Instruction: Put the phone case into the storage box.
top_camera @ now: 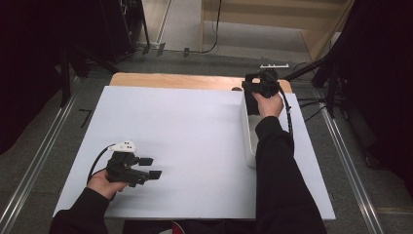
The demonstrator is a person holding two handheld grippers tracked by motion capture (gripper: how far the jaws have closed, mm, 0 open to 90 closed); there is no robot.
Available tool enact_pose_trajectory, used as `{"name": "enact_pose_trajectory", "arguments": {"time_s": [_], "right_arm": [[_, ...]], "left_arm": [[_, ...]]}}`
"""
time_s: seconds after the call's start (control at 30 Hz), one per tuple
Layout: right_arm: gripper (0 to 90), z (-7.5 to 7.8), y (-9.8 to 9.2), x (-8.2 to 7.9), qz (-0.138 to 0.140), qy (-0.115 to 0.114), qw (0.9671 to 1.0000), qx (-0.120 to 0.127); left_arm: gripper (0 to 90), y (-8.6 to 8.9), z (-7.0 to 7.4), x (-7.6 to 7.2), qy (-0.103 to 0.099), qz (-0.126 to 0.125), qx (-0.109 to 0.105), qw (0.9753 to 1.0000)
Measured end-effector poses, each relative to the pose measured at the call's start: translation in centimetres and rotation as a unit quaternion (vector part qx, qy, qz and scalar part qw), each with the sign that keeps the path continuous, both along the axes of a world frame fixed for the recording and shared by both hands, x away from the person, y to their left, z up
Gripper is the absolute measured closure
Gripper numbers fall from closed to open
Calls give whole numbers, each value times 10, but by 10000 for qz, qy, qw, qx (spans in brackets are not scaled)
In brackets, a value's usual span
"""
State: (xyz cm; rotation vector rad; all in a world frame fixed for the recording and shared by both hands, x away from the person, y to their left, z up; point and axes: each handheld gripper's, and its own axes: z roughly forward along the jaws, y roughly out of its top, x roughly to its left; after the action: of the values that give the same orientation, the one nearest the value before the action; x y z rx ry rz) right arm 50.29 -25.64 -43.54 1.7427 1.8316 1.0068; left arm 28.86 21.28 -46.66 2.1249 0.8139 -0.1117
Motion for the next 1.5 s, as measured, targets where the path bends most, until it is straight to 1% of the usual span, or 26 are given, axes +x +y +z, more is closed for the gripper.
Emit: {"name": "enact_pose_trajectory", "arguments": {"time_s": [0.1, 0.2, 0.37, 0.5, 0.87, 1.03, 1.13, 1.27, 1.33, 1.4, 1.5], "right_arm": [[65, 0, 0, 0, 1, 35, 10000, -29], [23, 2, -2, 0, 4, 12, 10000, -19], [19, 6, -5, 0, 75, -62, 9999, 69], [19, 12, -7, 0, 108, -29, 9999, -4], [19, 30, -7, 0, 155, -109, 9998, -10], [19, 39, -7, 0, 200, -46, 9998, -86], [19, 43, -8, -2, 211, -49, 9997, -84], [19, 51, -8, -4, 298, -57, 9994, -174], [20, 55, -10, -6, 352, -74, 9993, -118], [20, 58, -9, -7, 377, -21, 9993, -69], [20, 64, -8, -10, 442, 35, 9990, -111]], "left_arm": [[297, 0, 0, 0, 8, 9, -1, 10000], [297, 0, 0, 0, 7, -6, 11, 10000], [297, 0, 0, 0, 5, -8, 19, 10000], [297, 0, 0, 0, -4, -10, 18, 10000], [297, 0, 0, 0, 2, 1, 13, 10000], [297, -1, 0, 0, -1, -1, 24, 10000], [297, 0, 0, 0, 8, 3, 5, 10000], [297, -1, 0, 0, 2, 17, -16, 10000], [297, -1, 1, 0, 7, 13, -29, 10000], [297, -1, 1, 0, 4, 18, -42, 10000], [297, -1, 1, 0, 5, 21, -28, 10000]]}}
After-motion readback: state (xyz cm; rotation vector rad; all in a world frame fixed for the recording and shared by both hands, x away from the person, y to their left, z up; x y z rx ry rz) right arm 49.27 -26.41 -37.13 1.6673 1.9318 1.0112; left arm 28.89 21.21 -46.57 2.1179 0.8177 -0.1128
